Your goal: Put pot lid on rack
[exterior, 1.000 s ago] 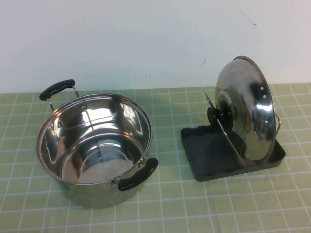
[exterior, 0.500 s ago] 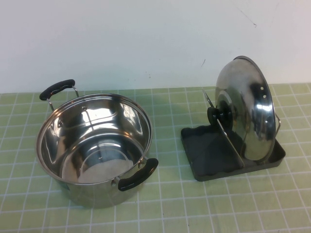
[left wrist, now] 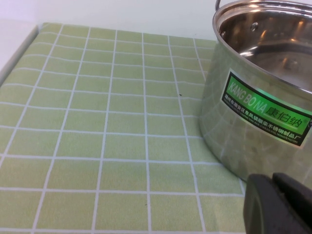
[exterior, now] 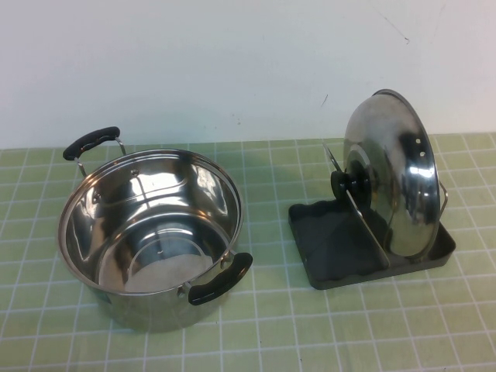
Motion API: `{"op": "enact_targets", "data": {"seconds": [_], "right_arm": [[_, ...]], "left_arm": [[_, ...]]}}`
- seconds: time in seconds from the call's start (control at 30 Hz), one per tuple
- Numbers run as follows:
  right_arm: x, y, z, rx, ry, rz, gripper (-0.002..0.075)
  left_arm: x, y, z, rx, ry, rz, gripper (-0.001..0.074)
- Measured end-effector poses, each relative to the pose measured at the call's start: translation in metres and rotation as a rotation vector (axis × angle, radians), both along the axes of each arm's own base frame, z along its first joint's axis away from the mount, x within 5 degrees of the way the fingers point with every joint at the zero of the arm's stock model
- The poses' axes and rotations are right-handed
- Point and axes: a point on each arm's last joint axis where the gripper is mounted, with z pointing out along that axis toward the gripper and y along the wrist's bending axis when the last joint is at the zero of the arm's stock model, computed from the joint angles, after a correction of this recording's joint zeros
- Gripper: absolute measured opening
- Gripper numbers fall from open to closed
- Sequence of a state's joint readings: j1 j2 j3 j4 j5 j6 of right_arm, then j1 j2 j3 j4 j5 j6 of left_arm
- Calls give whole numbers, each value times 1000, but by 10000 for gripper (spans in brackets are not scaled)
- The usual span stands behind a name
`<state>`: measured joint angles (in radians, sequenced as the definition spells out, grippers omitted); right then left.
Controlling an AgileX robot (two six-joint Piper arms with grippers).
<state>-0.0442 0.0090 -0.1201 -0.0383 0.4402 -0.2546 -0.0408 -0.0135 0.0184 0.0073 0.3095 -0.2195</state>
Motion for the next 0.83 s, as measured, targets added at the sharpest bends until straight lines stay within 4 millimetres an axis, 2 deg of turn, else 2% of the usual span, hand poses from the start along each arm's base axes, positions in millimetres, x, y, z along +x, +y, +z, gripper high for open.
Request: {"op": "enact_targets", "data": {"seconds": [0.2, 0.57, 0.73, 0.83], "right_arm": [[3, 0, -37, 27, 61, -8, 0], [5, 1, -38, -53, 37, 22, 0], [5, -1, -38, 19, 31, -28, 0], [5, -1, -38, 125, 24, -67, 0]], "left_arm": [[0, 0, 0, 0, 0, 0, -2], [0, 0, 0, 0, 0, 0, -2], [0, 0, 0, 0, 0, 0, -2], [0, 0, 0, 0, 0, 0, -1]]}}
